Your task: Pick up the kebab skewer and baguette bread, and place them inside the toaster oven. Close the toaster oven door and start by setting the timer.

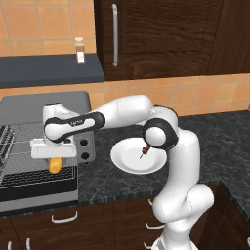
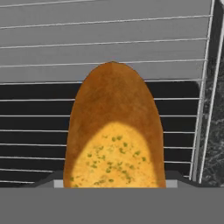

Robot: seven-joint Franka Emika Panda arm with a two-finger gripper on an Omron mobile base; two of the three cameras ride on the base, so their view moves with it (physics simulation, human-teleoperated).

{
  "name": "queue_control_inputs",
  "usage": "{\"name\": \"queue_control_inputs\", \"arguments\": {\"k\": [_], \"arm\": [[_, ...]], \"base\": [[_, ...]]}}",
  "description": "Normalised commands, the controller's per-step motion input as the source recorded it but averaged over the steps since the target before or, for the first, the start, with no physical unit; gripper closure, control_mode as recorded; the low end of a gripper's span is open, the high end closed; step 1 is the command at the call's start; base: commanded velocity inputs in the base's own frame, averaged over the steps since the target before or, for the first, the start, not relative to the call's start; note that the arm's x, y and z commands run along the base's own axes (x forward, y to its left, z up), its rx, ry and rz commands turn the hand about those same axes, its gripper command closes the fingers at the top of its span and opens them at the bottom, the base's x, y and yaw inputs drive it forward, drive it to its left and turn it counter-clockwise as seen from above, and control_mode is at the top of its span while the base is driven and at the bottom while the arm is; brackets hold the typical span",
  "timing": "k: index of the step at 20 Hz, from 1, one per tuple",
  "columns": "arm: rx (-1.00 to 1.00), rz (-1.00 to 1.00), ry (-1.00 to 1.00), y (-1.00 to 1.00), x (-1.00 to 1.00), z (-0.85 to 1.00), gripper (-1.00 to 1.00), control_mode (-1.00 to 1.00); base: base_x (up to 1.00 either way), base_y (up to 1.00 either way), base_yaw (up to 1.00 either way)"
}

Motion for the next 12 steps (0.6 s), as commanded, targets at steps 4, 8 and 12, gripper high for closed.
{"name": "queue_control_inputs", "arguments": {"k": [4,8,12], "arm": [[0.00,0.00,-0.09,0.02,0.00,-0.29,1.00,-1.00],[0.00,0.00,-0.18,0.00,-0.01,-0.44,1.00,-1.00],[0.01,0.00,-0.11,0.00,0.07,-0.24,1.00,-1.00]], "base": [[0.00,0.00,0.00],[0.00,0.00,0.00],[0.00,0.00,0.00]]}}
